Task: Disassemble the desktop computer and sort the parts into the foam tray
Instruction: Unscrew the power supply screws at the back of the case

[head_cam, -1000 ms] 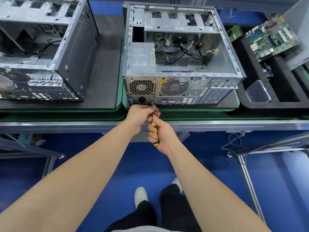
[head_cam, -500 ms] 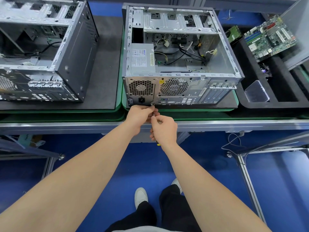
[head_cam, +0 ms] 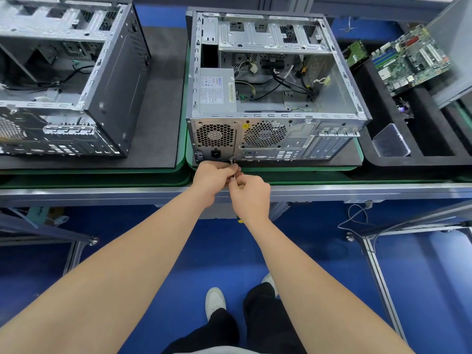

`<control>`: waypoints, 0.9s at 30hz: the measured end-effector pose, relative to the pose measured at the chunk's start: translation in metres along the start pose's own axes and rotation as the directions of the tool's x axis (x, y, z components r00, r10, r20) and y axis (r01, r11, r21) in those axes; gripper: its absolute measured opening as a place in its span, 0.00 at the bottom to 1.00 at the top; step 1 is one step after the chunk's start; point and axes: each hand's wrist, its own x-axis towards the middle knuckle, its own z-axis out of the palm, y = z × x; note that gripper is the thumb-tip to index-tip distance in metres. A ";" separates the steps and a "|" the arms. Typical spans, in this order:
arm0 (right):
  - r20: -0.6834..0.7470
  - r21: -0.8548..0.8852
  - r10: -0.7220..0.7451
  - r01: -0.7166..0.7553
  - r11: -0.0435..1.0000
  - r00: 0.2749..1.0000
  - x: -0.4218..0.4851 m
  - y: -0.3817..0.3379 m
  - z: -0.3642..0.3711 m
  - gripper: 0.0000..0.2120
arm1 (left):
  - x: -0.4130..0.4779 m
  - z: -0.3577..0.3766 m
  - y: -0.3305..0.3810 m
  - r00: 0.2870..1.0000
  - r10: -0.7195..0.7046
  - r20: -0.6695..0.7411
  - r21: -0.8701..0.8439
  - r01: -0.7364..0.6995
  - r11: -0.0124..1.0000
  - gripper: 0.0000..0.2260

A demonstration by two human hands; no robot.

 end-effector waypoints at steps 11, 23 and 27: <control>0.681 0.706 0.114 -0.690 0.160 0.723 -0.006 0.001 -0.003 0.12 | -0.002 -0.004 0.003 0.996 -0.070 0.064 -0.092 0.076 0.993 0.09; 0.516 0.699 0.261 -0.577 0.423 0.816 -0.003 0.012 0.005 0.12 | -0.004 0.005 -0.009 0.959 -0.159 -0.233 -0.248 0.100 0.964 0.06; 0.495 0.693 0.273 -0.565 0.449 0.824 -0.003 0.013 0.004 0.12 | -0.006 0.008 -0.006 0.963 -0.181 -0.198 -0.290 0.119 0.950 0.08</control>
